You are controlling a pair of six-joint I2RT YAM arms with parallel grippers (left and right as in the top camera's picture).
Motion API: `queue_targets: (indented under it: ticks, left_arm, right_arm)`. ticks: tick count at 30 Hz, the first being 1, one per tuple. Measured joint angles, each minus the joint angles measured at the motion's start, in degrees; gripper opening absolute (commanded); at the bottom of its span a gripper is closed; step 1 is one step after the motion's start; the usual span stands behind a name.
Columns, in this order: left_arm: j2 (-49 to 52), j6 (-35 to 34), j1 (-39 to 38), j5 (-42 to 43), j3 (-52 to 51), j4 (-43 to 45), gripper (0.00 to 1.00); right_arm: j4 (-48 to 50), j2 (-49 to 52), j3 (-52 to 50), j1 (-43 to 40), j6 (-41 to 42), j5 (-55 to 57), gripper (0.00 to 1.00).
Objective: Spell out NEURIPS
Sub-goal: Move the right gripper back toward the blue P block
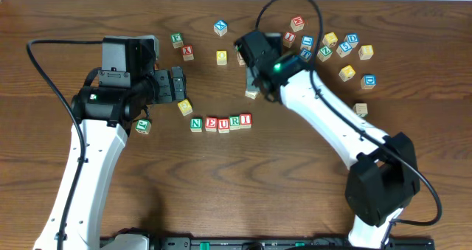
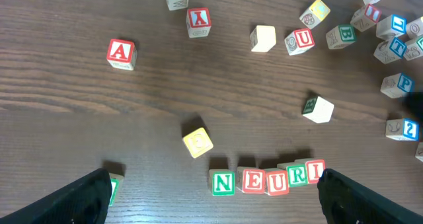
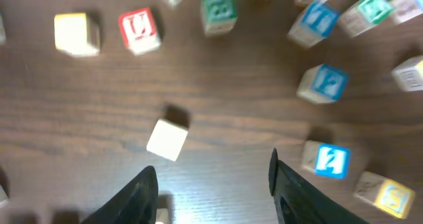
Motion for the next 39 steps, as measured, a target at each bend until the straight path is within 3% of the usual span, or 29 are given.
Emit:
queue_targets:
  ticks: [12, 39]
  left_arm:
    - [0.0, 0.0, 0.0, 0.0, 0.0, 0.0, 0.98]
    - [0.0, 0.0, 0.0, 0.0, 0.0, 0.0, 0.98]
  right_arm:
    - [-3.6, 0.0, 3.5, -10.0, 1.1, 0.0, 0.61]
    - [-0.5, 8.3, 3.6, -11.7, 6.8, 0.6, 0.74]
